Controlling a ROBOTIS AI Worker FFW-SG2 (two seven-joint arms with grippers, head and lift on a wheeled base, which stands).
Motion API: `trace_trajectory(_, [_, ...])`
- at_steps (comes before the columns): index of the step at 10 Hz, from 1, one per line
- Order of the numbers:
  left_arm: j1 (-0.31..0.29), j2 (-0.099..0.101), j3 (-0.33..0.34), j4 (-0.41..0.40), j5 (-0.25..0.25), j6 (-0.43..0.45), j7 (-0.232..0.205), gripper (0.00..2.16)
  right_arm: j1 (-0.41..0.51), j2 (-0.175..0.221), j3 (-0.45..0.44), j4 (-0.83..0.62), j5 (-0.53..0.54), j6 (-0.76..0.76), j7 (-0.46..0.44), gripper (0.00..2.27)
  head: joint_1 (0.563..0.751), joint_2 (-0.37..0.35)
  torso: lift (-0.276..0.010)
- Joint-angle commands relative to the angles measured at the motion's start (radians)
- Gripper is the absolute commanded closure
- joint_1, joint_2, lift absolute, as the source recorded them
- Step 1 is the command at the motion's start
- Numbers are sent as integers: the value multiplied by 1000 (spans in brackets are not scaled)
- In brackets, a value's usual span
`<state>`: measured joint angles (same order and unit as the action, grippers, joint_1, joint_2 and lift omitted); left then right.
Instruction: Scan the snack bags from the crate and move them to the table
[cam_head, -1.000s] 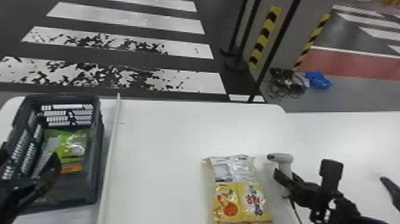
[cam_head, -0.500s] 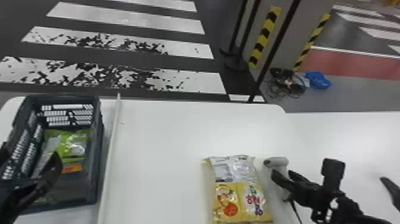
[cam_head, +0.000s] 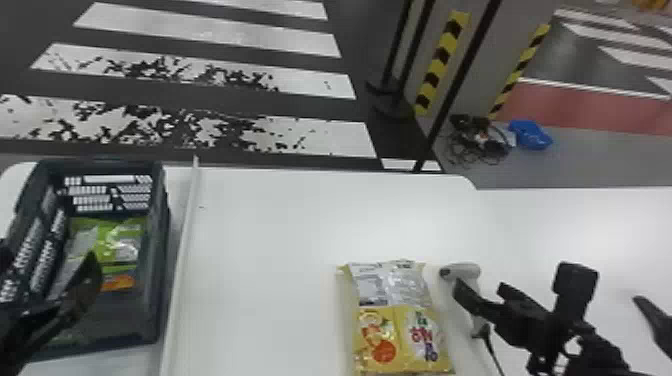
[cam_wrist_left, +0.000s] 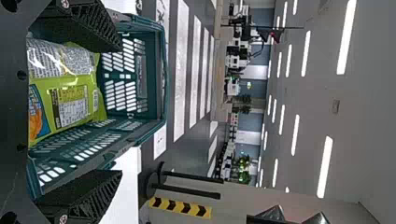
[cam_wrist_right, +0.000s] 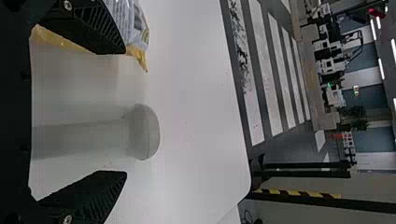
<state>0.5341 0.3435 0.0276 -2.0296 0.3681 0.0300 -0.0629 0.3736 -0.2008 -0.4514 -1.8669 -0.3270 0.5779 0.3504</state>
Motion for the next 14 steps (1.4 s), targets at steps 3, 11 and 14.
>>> trace_trajectory(3, [0, 2, -3, 0, 0, 3, 0, 66, 73, 81, 56, -173, -35, 60, -21, 63, 695, -168, -95])
trace_trajectory(11, [6, -1, -5, 5, 0, 0, -3, 66, 108, 109, 178, -147, 11, -42, 35, 164, 695, -48, -95])
trace_trajectory(14, [9, -6, -8, 5, -6, 0, -3, 66, 110, 115, 132, -110, -4, -23, 29, 164, 695, -39, -95])
